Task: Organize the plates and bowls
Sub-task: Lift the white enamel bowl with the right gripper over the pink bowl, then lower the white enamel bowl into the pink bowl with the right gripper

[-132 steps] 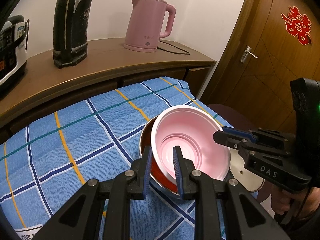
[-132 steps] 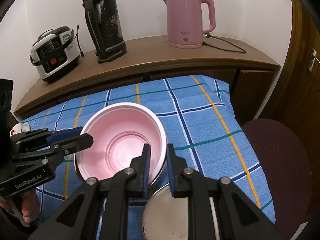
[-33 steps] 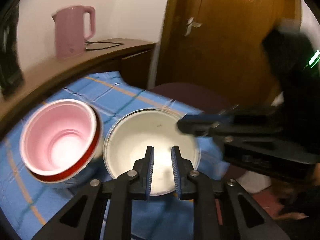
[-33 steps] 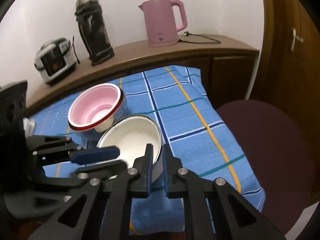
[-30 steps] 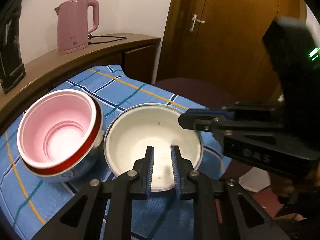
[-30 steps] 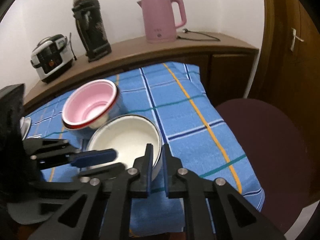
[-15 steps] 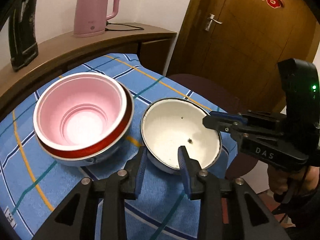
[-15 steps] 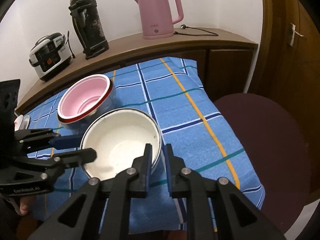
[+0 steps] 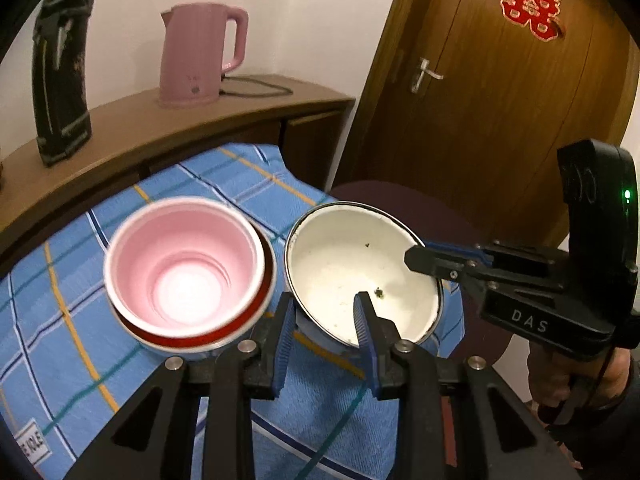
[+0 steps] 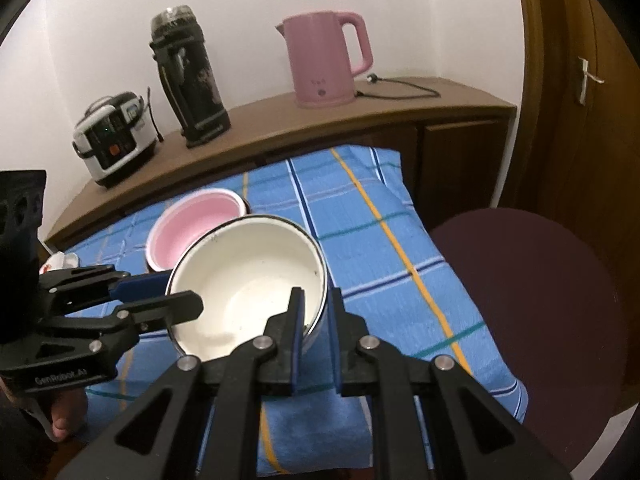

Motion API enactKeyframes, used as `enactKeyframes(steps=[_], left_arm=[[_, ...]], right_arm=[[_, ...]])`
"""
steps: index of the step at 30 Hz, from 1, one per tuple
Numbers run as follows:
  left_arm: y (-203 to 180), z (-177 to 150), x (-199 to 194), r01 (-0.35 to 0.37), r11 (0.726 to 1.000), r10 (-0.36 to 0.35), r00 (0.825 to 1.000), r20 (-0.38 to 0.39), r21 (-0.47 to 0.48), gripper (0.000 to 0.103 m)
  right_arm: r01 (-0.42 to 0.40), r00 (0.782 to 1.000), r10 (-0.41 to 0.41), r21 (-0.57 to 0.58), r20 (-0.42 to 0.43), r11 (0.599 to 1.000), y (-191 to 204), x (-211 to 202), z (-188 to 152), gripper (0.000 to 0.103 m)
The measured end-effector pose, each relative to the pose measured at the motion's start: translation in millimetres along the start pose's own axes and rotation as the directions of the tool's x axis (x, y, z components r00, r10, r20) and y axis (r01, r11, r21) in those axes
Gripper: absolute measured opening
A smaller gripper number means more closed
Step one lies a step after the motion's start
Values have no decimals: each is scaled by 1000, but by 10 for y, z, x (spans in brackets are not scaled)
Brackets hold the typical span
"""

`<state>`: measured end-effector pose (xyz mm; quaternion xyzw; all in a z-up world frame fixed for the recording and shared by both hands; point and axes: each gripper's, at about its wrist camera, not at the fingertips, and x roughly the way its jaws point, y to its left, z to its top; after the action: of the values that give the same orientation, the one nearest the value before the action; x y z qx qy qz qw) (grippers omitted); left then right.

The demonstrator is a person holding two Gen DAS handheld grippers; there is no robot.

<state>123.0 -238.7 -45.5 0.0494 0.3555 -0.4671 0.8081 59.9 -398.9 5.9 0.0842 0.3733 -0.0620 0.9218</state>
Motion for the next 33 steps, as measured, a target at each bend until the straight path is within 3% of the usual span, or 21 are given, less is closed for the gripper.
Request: enactKeyframes(steps=[7,18,33], left_arm=[[119,169,-173,-25,1000,23,996,81,18,33],[522,260,-377,-21,998,30,984,178,-54,33],[865,240,-458,-50,989,76,979,191,-139,33]], right_arm=[[-5,997,8,-33,81,999,182,-86,268,12],[-28,992,38,-86,120,996,521,19,521,12],[-57,994,66,-110,87,992,742,330,615,12]])
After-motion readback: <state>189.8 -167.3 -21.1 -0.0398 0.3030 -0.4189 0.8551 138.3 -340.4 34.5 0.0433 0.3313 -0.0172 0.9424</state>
